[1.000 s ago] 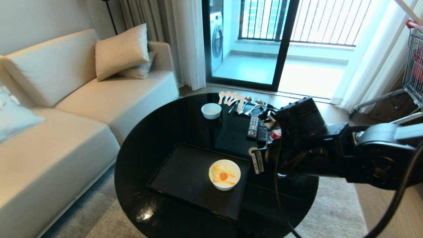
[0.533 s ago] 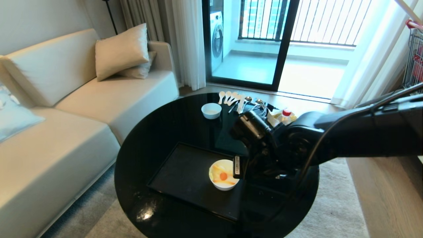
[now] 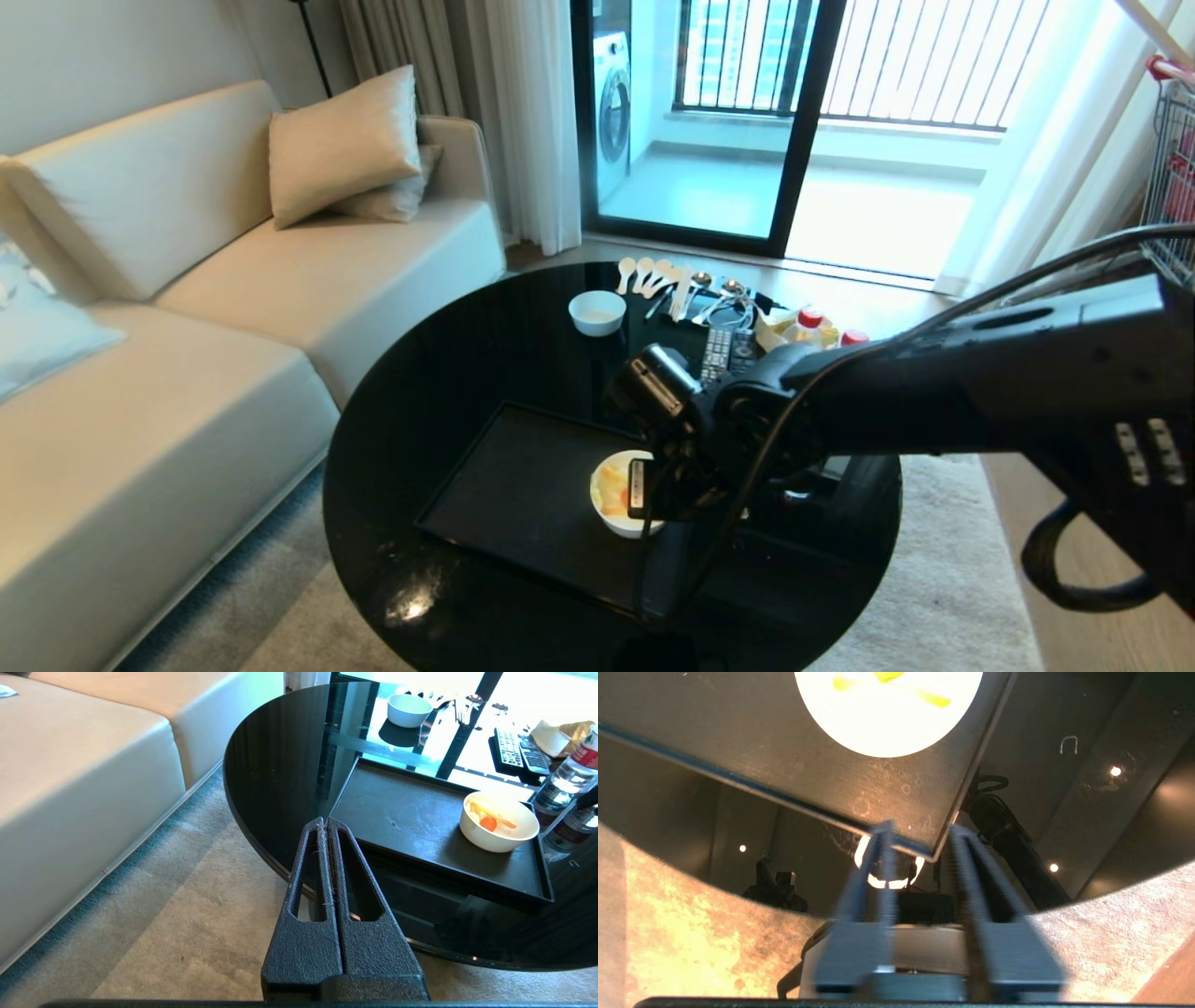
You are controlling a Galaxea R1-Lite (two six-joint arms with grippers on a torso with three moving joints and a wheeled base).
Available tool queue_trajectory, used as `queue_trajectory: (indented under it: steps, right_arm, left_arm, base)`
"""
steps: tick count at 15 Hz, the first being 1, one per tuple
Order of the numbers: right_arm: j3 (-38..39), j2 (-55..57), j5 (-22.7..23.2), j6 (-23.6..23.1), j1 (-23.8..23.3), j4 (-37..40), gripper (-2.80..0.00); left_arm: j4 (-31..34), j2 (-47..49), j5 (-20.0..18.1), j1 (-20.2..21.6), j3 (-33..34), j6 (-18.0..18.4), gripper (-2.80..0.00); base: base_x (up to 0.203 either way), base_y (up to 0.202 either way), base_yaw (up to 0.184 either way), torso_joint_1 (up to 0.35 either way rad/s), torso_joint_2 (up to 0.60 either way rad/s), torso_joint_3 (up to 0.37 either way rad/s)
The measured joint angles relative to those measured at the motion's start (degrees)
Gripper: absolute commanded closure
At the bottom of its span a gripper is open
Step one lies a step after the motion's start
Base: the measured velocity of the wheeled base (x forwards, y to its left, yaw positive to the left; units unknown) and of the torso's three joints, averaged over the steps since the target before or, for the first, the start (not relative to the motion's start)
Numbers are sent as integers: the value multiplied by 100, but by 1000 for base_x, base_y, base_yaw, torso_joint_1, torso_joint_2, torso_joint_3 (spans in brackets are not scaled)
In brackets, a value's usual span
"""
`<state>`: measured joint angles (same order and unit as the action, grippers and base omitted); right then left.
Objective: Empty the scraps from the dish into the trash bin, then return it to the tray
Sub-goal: Pick up the bowl with leftover food
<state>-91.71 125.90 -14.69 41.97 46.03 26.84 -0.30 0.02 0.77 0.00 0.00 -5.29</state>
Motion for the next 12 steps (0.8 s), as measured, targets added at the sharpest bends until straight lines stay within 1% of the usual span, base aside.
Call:
queue_trajectory:
  steps: [2, 5, 8, 11, 12]
  right_arm:
    - [-93, 140, -129, -2, -6, -46, -280]
    - [-323, 439, -483, 0, -9, -129, -280]
    - [-471, 740, -742, -18, -15, -482, -280]
    - [-619, 973, -829, -38, -116, -562, -280]
    - [-656, 1036, -837, -139, -185, -560, -280]
  left_arm:
    - [0, 0, 0, 0, 0, 0, 0]
    - [-2, 0, 0, 0, 0, 0, 0]
    - [0, 0, 0, 0, 0, 0, 0]
    - [-2, 0, 0, 0, 0, -2, 0]
    - [0, 0, 0, 0, 0, -2, 0]
  base:
    - [0, 0, 0, 0, 0, 0]
    - [0, 0, 0, 0, 0, 0]
    - [0, 0, 0, 0, 0, 0]
    - [0, 0, 0, 0, 0, 0]
    - [0, 0, 0, 0, 0, 0]
